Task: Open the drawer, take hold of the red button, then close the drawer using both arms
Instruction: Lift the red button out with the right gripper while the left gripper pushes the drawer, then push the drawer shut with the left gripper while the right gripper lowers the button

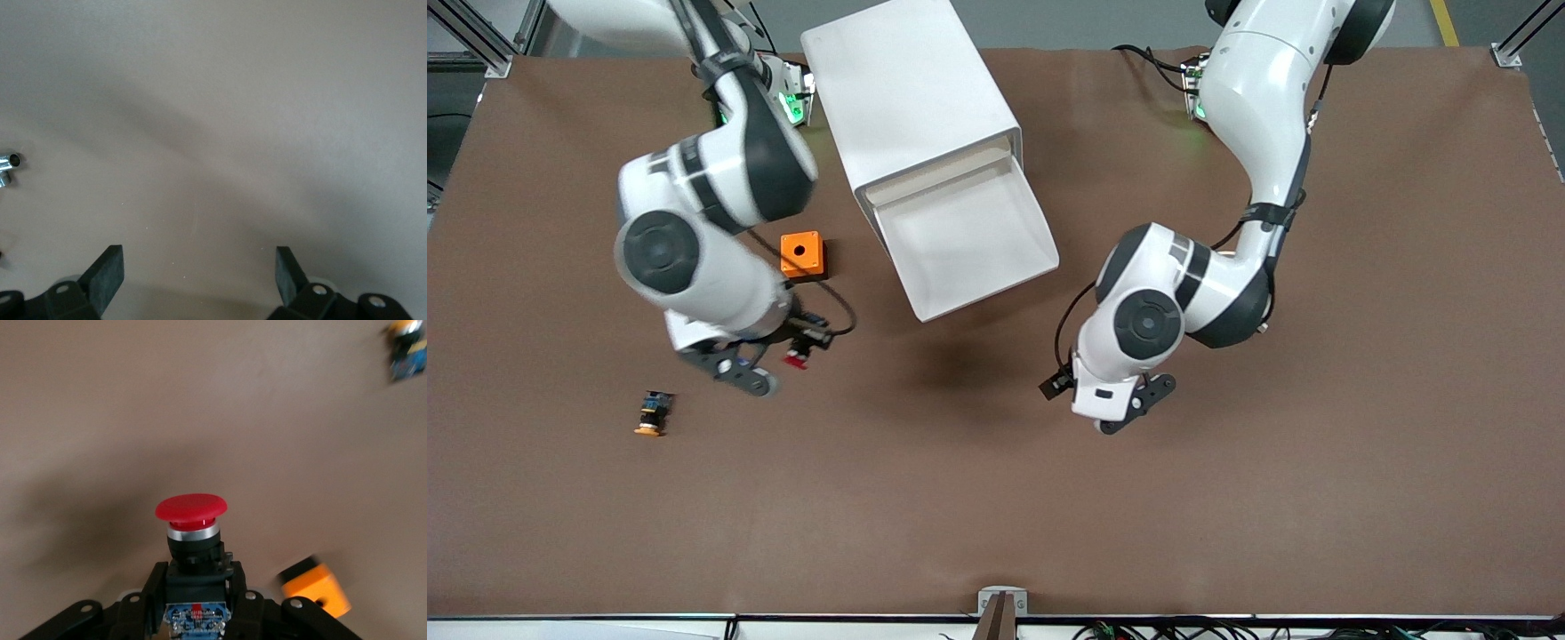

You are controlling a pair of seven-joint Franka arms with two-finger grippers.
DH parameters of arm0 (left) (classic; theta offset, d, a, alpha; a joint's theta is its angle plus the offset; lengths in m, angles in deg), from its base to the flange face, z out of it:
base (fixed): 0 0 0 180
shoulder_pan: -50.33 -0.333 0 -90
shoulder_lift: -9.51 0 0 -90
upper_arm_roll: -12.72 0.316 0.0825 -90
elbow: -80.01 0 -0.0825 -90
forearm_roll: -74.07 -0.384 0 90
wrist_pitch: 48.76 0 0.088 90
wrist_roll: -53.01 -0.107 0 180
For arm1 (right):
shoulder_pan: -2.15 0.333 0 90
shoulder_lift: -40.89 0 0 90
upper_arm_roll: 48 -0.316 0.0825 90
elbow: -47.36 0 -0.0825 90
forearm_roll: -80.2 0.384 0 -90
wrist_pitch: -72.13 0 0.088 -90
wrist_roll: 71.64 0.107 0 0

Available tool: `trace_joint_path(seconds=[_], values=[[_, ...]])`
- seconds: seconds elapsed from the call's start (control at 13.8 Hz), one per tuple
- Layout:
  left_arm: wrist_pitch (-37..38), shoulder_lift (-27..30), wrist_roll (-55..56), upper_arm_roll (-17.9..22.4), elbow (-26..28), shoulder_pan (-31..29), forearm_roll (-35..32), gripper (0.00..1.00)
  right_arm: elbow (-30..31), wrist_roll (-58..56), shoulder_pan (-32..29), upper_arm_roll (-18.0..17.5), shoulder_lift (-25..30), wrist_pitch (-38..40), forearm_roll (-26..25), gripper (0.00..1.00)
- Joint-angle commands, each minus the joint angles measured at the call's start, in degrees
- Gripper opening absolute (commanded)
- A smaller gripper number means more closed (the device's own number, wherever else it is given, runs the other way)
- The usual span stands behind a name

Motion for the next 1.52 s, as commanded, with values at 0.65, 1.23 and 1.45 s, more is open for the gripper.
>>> trace_joint_path(seconds=[0.65,1.23,1.45], values=[[-3.23,0.16,3.24,0.40,2.62,9.87,-3.11,1.00,11.78,-26.63,-16.85,-1.34,-7.82,-23.38,-3.26,0.00],[-3.15,0.24,6.41,0.13,3.68,14.17,-2.49,1.00,11.86,-35.60,-21.78,-1.43,-14.69,-32.10,-3.00,0.00],[-2.88,0.77,7.10,-0.21,4.21,15.49,-2.23,1.00,11.86,-35.60,-21.87,-1.43,-15.74,-32.97,-2.56,0.00]])
